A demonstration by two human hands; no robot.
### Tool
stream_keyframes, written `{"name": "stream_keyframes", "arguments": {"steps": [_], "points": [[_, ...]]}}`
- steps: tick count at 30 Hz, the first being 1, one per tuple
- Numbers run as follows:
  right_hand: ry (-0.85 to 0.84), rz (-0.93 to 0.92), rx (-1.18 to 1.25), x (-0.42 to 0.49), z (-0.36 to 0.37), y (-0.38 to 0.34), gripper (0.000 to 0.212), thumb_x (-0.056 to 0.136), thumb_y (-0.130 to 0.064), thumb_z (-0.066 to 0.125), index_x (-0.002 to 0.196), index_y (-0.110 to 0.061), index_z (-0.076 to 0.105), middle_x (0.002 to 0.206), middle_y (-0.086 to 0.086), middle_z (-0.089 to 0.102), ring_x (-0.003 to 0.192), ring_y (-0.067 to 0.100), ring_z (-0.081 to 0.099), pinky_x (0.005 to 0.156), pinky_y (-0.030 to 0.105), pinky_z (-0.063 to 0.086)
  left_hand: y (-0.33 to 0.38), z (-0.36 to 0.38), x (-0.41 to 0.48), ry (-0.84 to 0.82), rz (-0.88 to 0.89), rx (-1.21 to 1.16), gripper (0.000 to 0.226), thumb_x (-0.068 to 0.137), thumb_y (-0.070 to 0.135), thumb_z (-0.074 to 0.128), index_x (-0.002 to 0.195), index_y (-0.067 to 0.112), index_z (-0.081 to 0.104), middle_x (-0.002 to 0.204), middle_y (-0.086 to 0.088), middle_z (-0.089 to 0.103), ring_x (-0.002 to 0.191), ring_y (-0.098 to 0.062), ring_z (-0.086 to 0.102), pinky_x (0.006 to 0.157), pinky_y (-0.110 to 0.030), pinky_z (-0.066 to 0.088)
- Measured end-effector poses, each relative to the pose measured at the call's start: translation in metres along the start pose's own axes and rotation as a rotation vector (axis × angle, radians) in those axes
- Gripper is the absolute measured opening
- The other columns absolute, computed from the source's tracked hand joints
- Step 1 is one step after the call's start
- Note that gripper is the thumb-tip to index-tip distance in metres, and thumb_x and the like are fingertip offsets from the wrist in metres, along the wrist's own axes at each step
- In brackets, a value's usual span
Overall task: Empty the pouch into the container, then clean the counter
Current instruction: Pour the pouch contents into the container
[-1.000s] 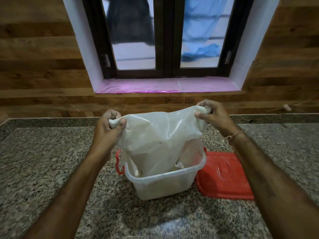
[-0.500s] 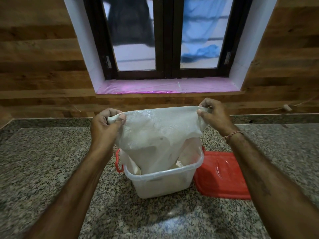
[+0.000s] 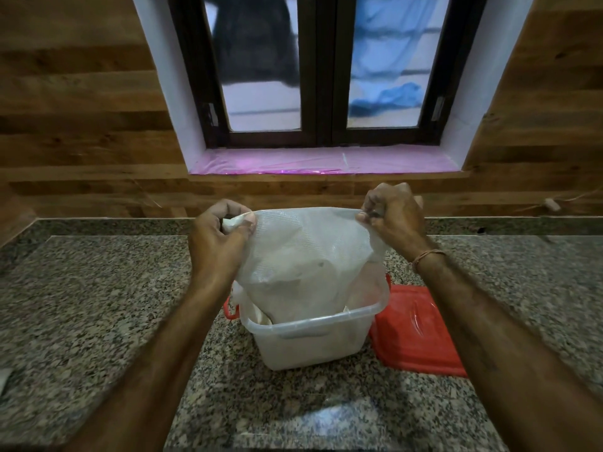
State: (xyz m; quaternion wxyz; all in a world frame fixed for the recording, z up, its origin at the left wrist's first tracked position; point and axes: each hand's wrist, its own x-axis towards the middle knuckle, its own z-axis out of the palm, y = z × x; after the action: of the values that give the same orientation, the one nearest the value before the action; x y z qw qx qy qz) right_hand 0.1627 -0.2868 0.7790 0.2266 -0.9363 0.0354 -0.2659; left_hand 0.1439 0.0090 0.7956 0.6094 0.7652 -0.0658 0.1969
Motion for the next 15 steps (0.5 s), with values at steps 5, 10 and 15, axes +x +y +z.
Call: {"name": "stream_keyframes", "arguments": {"steps": [5, 10, 15], "points": [[-0.018, -0.01, 0.043, 0.0, 0.005, 0.0, 0.016, 0.083, -0.017, 0.081, 0.076, -0.016, 0.066, 0.082, -0.008, 0.063, 0.087, 0.018, 0.056, 0.063, 0.024, 0.036, 0.01, -0.004, 0.003, -0.047, 0.242, 0.208, 0.013, 0.085, 0.03, 0.075, 0.077, 0.02, 0.069, 0.075, 0.006, 0.07, 0.074, -0.017, 0.067, 0.067, -0.043, 0.058], [-0.027, 0.063, 0.101, -0.002, 0.011, 0.007, 0.017, 0.084, -0.015, 0.079, 0.073, -0.016, 0.066, 0.075, -0.004, 0.068, 0.077, 0.012, 0.059, 0.079, 0.029, 0.052, 0.015, -0.004, 0.004, -0.144, 0.347, 0.346, 0.017, 0.084, 0.034, 0.078, 0.076, 0.023, 0.068, 0.072, 0.009, 0.068, 0.072, -0.012, 0.066, 0.063, -0.04, 0.056], [-0.013, 0.131, 0.031, 0.001, 0.016, 0.0, 0.023, 0.08, -0.022, 0.083, 0.068, -0.02, 0.064, 0.079, -0.005, 0.066, 0.088, 0.025, 0.063, 0.075, 0.035, 0.055, 0.024, 0.004, 0.006, -0.236, 0.336, 0.294, 0.016, 0.084, 0.033, 0.078, 0.076, 0.021, 0.07, 0.072, 0.007, 0.07, 0.071, -0.013, 0.067, 0.062, -0.041, 0.059]]}}
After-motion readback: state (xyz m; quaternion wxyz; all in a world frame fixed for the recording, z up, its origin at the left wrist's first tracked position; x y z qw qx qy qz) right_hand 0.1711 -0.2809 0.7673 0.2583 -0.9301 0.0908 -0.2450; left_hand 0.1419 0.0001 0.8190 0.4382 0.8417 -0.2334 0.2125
